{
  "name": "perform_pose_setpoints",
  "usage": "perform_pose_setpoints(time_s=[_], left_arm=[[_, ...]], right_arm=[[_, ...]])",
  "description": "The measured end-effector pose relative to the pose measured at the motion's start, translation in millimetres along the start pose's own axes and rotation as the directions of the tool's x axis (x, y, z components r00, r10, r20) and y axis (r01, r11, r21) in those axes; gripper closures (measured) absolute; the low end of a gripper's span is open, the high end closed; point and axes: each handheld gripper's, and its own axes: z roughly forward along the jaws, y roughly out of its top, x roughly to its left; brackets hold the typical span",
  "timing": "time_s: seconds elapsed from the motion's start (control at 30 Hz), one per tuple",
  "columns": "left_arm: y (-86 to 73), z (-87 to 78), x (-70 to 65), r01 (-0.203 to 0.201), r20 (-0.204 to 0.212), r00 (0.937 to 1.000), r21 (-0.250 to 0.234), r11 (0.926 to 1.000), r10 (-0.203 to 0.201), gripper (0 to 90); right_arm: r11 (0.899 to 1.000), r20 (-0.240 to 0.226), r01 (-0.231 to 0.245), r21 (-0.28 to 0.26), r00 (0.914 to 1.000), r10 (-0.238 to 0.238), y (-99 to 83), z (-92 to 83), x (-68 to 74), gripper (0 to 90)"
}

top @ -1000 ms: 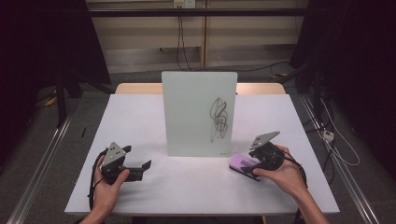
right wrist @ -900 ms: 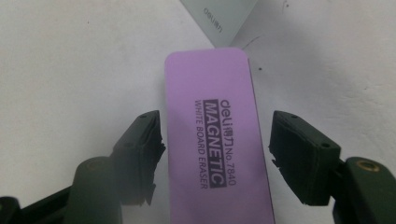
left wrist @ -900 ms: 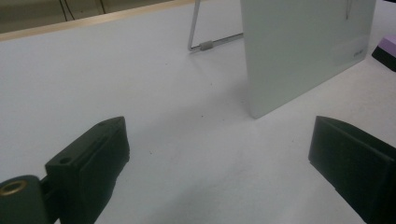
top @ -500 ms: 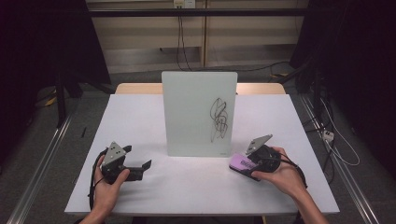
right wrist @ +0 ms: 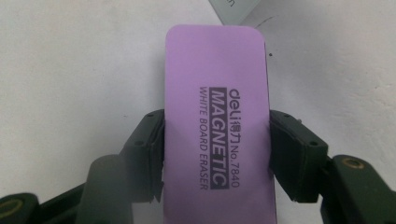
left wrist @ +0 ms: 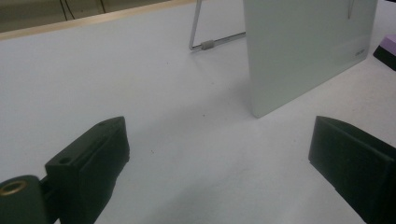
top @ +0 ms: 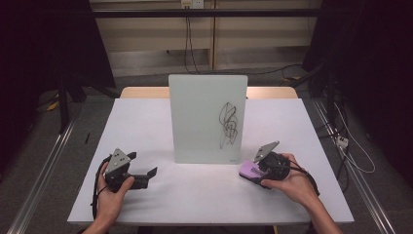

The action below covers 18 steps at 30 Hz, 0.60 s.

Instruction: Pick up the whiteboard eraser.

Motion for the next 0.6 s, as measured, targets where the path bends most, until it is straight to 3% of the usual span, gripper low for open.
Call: perform_pose_setpoints(time_s=[0.27, 0.4, 0.6], left_arm=[[-0.5, -0.1, 1.2, -0.003, 0.007, 1.0, 0.004, 1.0, 0.003, 5.1], [-0.7, 0.3, 1.8, -0.004, 0.004, 1.0, 0.007, 1.0, 0.004, 5.0], [-0.7, -0.1, 1.5, -0.011, 0.003, 0.9999, 0.007, 0.9999, 0.011, 5.0]], right_arm=[[0.999, -0.014, -0.043, -0.015, 0.999, 0.043, -2.2, -1.5, -3.1, 41.5], [0.994, -0.038, -0.092, -0.057, 0.9953, 0.09, -4.3, -4.0, -6.1, 41.5], [0.988, -0.031, -0.125, -0.095, 0.992, 0.123, -5.5, -7.7, -7.0, 41.6]])
